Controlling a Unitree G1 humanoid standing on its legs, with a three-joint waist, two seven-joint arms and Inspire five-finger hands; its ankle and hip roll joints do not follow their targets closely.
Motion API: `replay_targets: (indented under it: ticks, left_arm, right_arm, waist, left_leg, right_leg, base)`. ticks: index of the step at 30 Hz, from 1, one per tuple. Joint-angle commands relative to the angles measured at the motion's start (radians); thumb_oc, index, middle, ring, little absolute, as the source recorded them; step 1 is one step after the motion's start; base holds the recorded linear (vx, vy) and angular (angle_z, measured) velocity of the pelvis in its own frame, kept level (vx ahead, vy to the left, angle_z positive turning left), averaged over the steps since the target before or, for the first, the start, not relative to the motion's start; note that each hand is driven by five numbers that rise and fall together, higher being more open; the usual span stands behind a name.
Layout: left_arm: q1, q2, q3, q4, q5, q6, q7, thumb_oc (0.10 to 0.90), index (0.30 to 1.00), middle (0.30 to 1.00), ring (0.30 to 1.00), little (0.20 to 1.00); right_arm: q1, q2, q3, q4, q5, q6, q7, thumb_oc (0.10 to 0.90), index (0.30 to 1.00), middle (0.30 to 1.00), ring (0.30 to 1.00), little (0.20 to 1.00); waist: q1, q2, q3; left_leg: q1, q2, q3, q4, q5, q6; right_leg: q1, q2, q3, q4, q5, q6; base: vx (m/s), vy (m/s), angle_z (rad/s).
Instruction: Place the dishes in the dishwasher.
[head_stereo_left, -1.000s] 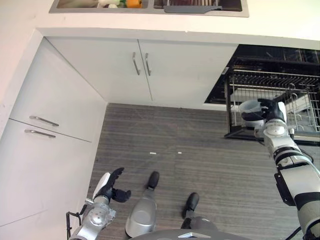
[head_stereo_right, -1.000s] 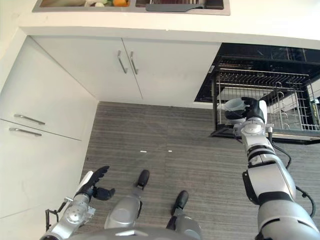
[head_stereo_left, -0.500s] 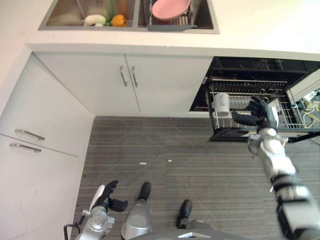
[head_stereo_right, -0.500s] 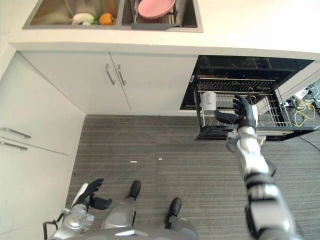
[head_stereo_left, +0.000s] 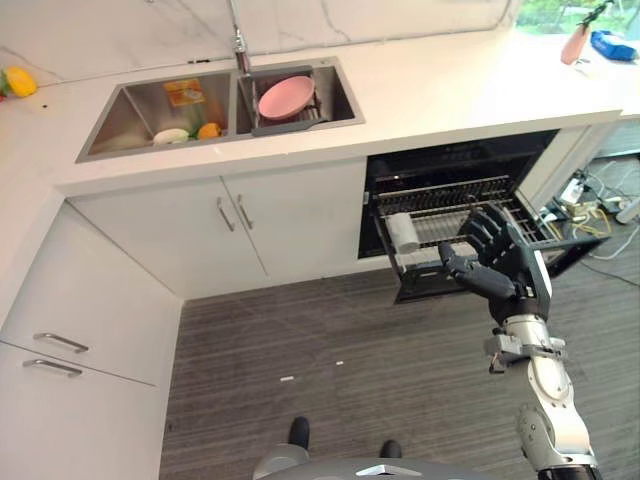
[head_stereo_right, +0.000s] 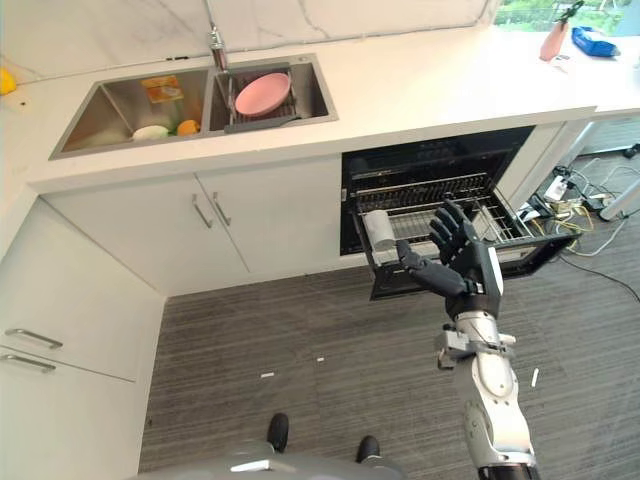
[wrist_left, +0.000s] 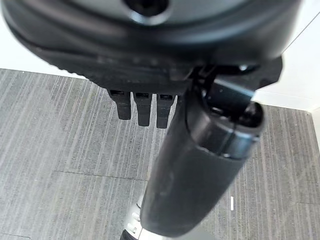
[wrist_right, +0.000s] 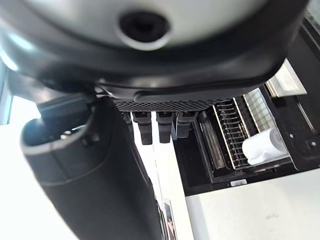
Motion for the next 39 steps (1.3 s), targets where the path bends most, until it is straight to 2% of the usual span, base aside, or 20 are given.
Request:
replay_targets:
  ticks: [1, 2, 3, 4, 8, 9, 12, 14, 16, 17, 21, 23, 24, 25, 27, 28, 30, 31, 32, 39]
  left_arm:
    - [-0.078, 0.046, -0.057, 0.028, 0.002, -0.011, 0.017, 0.800, 0.900, 0.900, 0.900, 0.900]
    - [-0.080, 0.045, -0.065, 0.022, 0.011, -0.014, 0.018, 0.800, 0.900, 0.900, 0.900, 0.900]
    - [-0.081, 0.045, -0.065, 0.022, 0.012, -0.014, 0.018, 0.800, 0.900, 0.900, 0.900, 0.900]
    - [-0.083, 0.042, -0.068, 0.016, 0.020, -0.015, 0.016, 0.800, 0.900, 0.900, 0.900, 0.900]
    - [-0.071, 0.035, -0.058, 0.016, 0.027, -0.012, 0.019, 0.800, 0.900, 0.900, 0.900, 0.900]
    - [-0.063, 0.030, -0.060, 0.023, 0.031, -0.009, 0.028, 0.800, 0.900, 0.900, 0.900, 0.900]
    - [-0.006, 0.023, -0.061, 0.008, 0.031, -0.027, 0.029, 0.800, 0.900, 0.900, 0.900, 0.900]
    - [0.074, 0.007, -0.061, -0.054, 0.049, -0.024, 0.018, 0.800, 0.900, 0.900, 0.900, 0.900]
    - [0.097, 0.009, -0.095, -0.071, 0.066, -0.036, 0.007, 0.800, 0.900, 0.900, 0.900, 0.900]
    - [0.097, 0.011, -0.095, -0.071, 0.066, -0.036, 0.006, 0.800, 0.900, 0.900, 0.900, 0.900]
    - [0.081, 0.038, -0.134, -0.121, 0.083, -0.043, -0.002, 0.800, 0.900, 0.900, 0.900, 0.900]
    - [0.076, 0.045, -0.133, -0.125, 0.082, -0.046, -0.003, 0.800, 0.900, 0.900, 0.900, 0.900]
    - [0.070, 0.052, -0.135, -0.130, 0.081, -0.049, -0.002, 0.800, 0.900, 0.900, 0.900, 0.900]
    - [0.074, 0.067, -0.143, -0.169, 0.089, -0.051, -0.004, 0.800, 0.900, 0.900, 0.900, 0.900]
    - [0.085, 0.076, -0.136, -0.180, 0.076, -0.055, -0.006, 0.800, 0.900, 0.900, 0.900, 0.900]
    - [0.082, 0.082, -0.140, -0.176, 0.073, -0.057, -0.011, 0.800, 0.900, 0.900, 0.900, 0.900]
    - [-0.042, 0.102, -0.178, -0.132, 0.083, -0.057, 0.009, 0.800, 0.900, 0.900, 0.900, 0.900]
    - [-0.042, 0.102, -0.178, -0.132, 0.083, -0.057, 0.009, 0.800, 0.900, 0.900, 0.900, 0.900]
    - [-0.090, 0.094, -0.169, -0.095, 0.051, -0.051, -0.005, 0.800, 0.900, 0.900, 0.900, 0.900]
    - [-0.066, 0.087, -0.196, -0.077, 0.082, -0.045, -0.033, 0.800, 0.900, 0.900, 0.900, 0.900]
  right_arm:
    - [-0.150, -0.073, -0.059, -0.178, -0.058, -0.132, 0.001, 0.800, 0.900, 0.900, 0.900, 0.900]
    - [-0.158, -0.075, -0.057, -0.178, -0.064, -0.129, -0.002, 0.800, 0.900, 0.900, 0.900, 0.900]
    - [-0.159, -0.074, -0.057, -0.177, -0.064, -0.129, -0.002, 0.800, 0.900, 0.900, 0.900, 0.900]
    - [-0.160, -0.070, -0.063, -0.176, -0.070, -0.125, -0.008, 0.800, 0.900, 0.900, 0.900, 0.900]
    - [-0.177, -0.057, -0.056, -0.179, -0.097, -0.122, -0.015, 0.800, 0.900, 0.900, 0.900, 0.900]
    - [-0.179, -0.057, -0.045, -0.173, -0.114, -0.128, -0.017, 0.800, 0.900, 0.900, 0.900, 0.900]
    - [-0.167, -0.066, -0.061, -0.157, -0.160, -0.111, -0.035, 0.800, 0.900, 0.900, 0.900, 0.900]
    - [-0.168, -0.063, -0.106, -0.170, -0.190, -0.115, -0.058, 0.800, 0.900, 0.900, 0.900, 0.900]
    - [-0.170, -0.046, -0.128, -0.176, -0.203, -0.119, -0.064, 0.800, 0.900, 0.900, 0.900, 0.900]
    - [-0.169, -0.045, -0.128, -0.176, -0.203, -0.119, -0.063, 0.800, 0.900, 0.900, 0.900, 0.900]
    - [-0.168, -0.031, -0.141, -0.184, -0.239, -0.118, -0.075, 0.800, 0.900, 0.900, 0.900, 0.900]
    - [-0.172, -0.028, -0.143, -0.183, -0.250, -0.117, -0.080, 0.800, 0.900, 0.900, 0.900, 0.900]
    - [-0.179, -0.025, -0.145, -0.182, -0.265, -0.117, -0.085, 0.800, 0.900, 0.900, 0.900, 0.900]
    - [-0.176, -0.020, -0.150, -0.180, -0.287, -0.114, -0.093, 0.800, 0.900, 0.900, 0.900, 0.900]
    - [-0.175, -0.016, -0.160, -0.174, -0.299, -0.113, -0.099, 0.800, 0.900, 0.900, 0.900, 0.900]
    - [-0.172, -0.012, -0.167, -0.167, -0.310, -0.115, -0.114, 0.800, 0.900, 0.900, 0.900, 0.900]
    - [-0.144, -0.010, -0.143, -0.166, -0.296, -0.109, -0.086, 0.800, 0.900, 0.900, 0.900, 0.900]
    - [-0.144, -0.010, -0.143, -0.166, -0.296, -0.109, -0.086, 0.800, 0.900, 0.900, 0.900, 0.900]
    - [-0.115, -0.006, -0.161, -0.188, -0.287, -0.112, -0.073, 0.800, 0.900, 0.900, 0.900, 0.900]
    - [-0.096, -0.013, -0.189, -0.176, -0.288, -0.124, -0.096, 0.800, 0.900, 0.900, 0.900, 0.900]
  waist:
    - [0.034, -0.055, 0.099]
    - [0.040, -0.067, 0.110]
    - [0.039, -0.064, 0.110]
    - [0.041, -0.062, 0.107]
    - [0.079, -0.048, 0.084]
    - [0.100, -0.035, 0.071]
    - [0.110, -0.035, 0.054]
    - [0.140, -0.042, 0.036]
    - [0.160, -0.068, 0.016]
    - [0.160, -0.071, 0.016]
    - [0.171, -0.119, -0.006]
    - [0.170, -0.120, -0.010]
    - [0.166, -0.126, -0.008]
    - [0.155, -0.130, 0.003]
    - [0.131, -0.098, 0.021]
    - [0.116, -0.081, 0.029]
    - [0.033, -0.067, 0.028]
    - [0.033, -0.067, 0.028]
    - [-0.024, -0.070, 0.050]
    - [-0.071, -0.066, 0.059]
  left_leg:
    - [-0.140, 0.053, 0.093, 0.424, 0.065, -0.059]
    - [-0.182, 0.047, 0.134, 0.495, 0.071, -0.060]
    - [-0.189, 0.049, 0.132, 0.506, 0.065, -0.060]
    - [-0.218, 0.055, 0.178, 0.492, 0.070, -0.056]
    - [-0.276, 0.049, 0.242, 0.293, 0.067, -0.030]
    - [-0.288, 0.070, 0.242, 0.098, 0.143, -0.055]
    - [-0.275, 0.085, 0.268, 0.021, 0.186, -0.057]
    - [-0.243, 0.065, 0.280, -0.007, 0.186, -0.031]
    - [-0.211, 0.018, 0.266, -0.019, 0.148, 0.016]
    - [-0.211, 0.014, 0.266, -0.018, 0.147, 0.017]
    - [-0.176, -0.079, 0.241, -0.035, 0.076, 0.080]
    - [-0.161, -0.094, 0.234, -0.048, 0.060, 0.091]
    - [-0.139, -0.117, 0.229, -0.063, 0.045, 0.105]
    - [-0.098, -0.164, 0.191, -0.070, 0.011, 0.137]
    - [-0.052, -0.171, 0.148, -0.078, -0.011, 0.161]
    - [-0.032, -0.172, 0.123, -0.081, -0.024, 0.167]
    - [0.023, -0.171, 0.056, -0.099, -0.043, 0.164]
    - [0.023, -0.171, 0.056, -0.099, -0.043, 0.164]
    - [0.083, -0.195, -0.012, -0.103, -0.059, 0.157]
    - [0.131, -0.210, -0.103, -0.099, -0.078, 0.129]
  right_leg:
    - [0.113, -0.056, 0.001, 0.017, -0.117, 0.016]
    - [0.131, -0.062, -0.008, 0.010, -0.124, 0.011]
    - [0.131, -0.060, -0.008, 0.009, -0.124, 0.011]
    - [0.145, -0.056, -0.017, 0.001, -0.133, 0.011]
    - [0.183, -0.036, -0.002, -0.017, -0.166, 0.026]
    - [0.209, -0.024, 0.006, -0.017, -0.191, 0.044]
    - [0.249, -0.023, 0.008, -0.017, -0.203, 0.054]
    - [0.266, -0.027, -0.007, -0.013, -0.202, 0.062]
    - [0.267, -0.059, -0.030, 0.039, -0.214, 0.077]
    - [0.267, -0.062, -0.031, 0.042, -0.217, 0.079]
    - [0.217, -0.150, -0.057, 0.192, -0.141, 0.130]
    - [0.189, -0.165, -0.056, 0.245, -0.113, 0.138]
    - [0.158, -0.186, -0.055, 0.309, -0.068, 0.154]
    - [0.112, -0.212, -0.028, 0.488, 0.054, 0.176]
    - [0.050, -0.183, 0.009, 0.641, 0.098, 0.162]
    - [0.009, -0.156, 0.037, 0.702, 0.089, 0.152]
    - [-0.078, -0.028, 0.133, 0.732, 0.021, 0.128]
    - [-0.078, -0.028, 0.133, 0.732, 0.021, 0.128]
    - [-0.182, 0.031, 0.141, 0.643, -0.078, 0.095]
    - [-0.212, 0.053, 0.091, 0.494, -0.095, 0.072]
  base:
    - [-0.05, -0.252, -0.04]
    - [-0.02, -0.206, 0.25]
    - [0.05, -0.124, 0.53]
    - [0.12, -0.034, 0.47]
    - [0.26, 0.059, 0.00]
    - [0.33, 0.138, -0.62]
    - [0.31, 0.130, -0.12]
    - [0.27, 0.144, -0.34]
    - [0.26, 0.160, -0.09]
    - [0.16, 0.131, 0.44]
    - [0.17, 0.213, 0.28]
    - [0.09, 0.157, 0.50]
    - [0.17, 0.262, 0.51]
    - [0.24, 0.347, 0.77]
    - [0.20, 0.261, 1.27]
    - [0.19, 0.137, 1.84]
    - [0.19, 0.085, 1.31]
    - [0.37, 0.054, 1.59]
    - [0.37, 0.008, 1.51]
    - [0.17, -0.013, 0.71]
